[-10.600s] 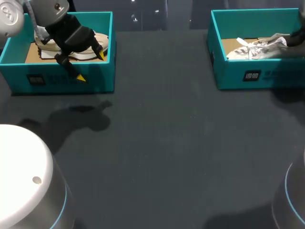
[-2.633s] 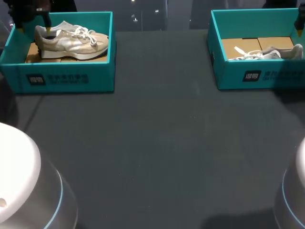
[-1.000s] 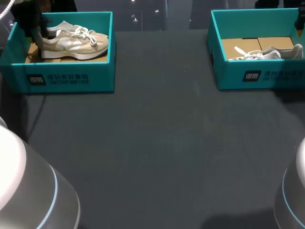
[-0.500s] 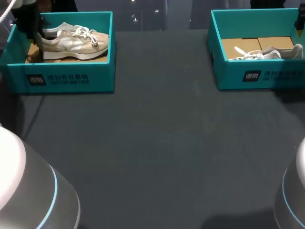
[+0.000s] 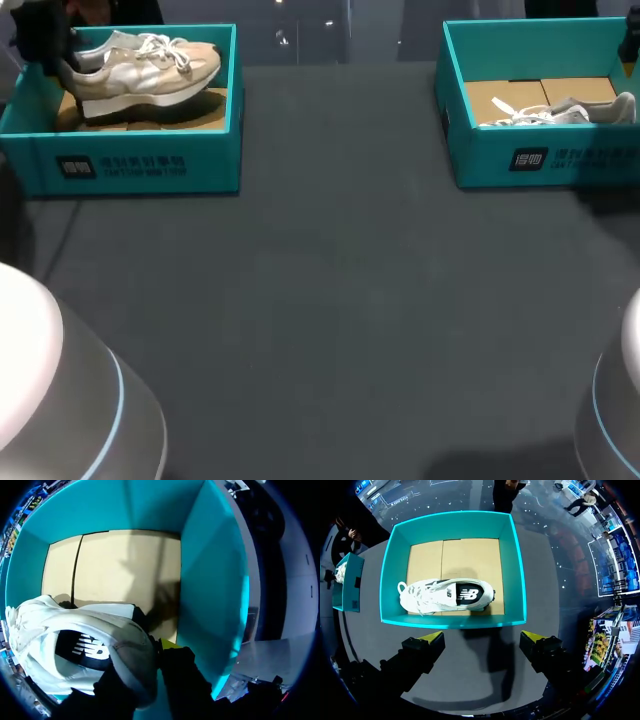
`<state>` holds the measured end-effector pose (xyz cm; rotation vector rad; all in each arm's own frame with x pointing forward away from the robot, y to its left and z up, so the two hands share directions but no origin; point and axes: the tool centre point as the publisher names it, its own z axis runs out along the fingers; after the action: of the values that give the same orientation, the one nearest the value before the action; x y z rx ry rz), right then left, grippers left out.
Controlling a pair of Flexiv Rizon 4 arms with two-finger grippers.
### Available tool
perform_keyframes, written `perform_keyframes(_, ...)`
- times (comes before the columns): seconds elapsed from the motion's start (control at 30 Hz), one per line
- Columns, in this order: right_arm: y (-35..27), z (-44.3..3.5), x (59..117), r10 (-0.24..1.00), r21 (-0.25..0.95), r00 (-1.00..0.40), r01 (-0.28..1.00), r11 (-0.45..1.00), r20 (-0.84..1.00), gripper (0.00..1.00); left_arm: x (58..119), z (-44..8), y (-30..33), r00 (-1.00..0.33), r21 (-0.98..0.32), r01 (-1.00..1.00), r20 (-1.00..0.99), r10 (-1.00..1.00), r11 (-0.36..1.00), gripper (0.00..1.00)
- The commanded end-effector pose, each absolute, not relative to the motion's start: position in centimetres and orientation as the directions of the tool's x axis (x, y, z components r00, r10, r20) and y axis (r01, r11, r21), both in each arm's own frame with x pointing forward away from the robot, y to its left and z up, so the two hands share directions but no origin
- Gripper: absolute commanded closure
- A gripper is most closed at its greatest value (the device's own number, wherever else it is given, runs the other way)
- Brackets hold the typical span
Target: Take the shoe out of the shoebox, open the shoe tongue, remove and reinsert the insole, then place the shoe into the shoebox
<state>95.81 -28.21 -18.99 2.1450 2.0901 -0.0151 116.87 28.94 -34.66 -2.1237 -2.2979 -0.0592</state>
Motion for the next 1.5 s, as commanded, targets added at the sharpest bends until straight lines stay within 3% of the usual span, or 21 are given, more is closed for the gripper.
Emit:
perform_keyframes(0.03,-28.2,-19.0,95.7,0.993,0.100,0.032,0.995,-0.021,-0.110,0.00,116.0,-33.2,29.2,-0.076,0.027,0.997,0.030,0.997,0.075,1.00)
perform_keyframes(0.77,-28.2,-19.0,95.7,0.993,0.100,0.032,0.995,-0.021,-0.110,0.00,113.8,-21.3,29.1,-0.115,0.076,0.991,0.059,0.992,0.110,1.00)
perform_keyframes(1.2,-28.2,-19.0,95.7,0.993,0.100,0.032,0.995,-0.021,-0.110,0.00,109.1,-11.6,28.8,-0.092,0.127,0.989,0.102,0.991,0.078,1.00)
perform_keyframes(1.5,-28.2,-19.0,95.7,0.993,0.100,0.032,0.995,-0.021,-0.110,0.00,103.9,-8.8,26.5,-0.068,0.193,0.980,0.144,0.987,0.039,1.00)
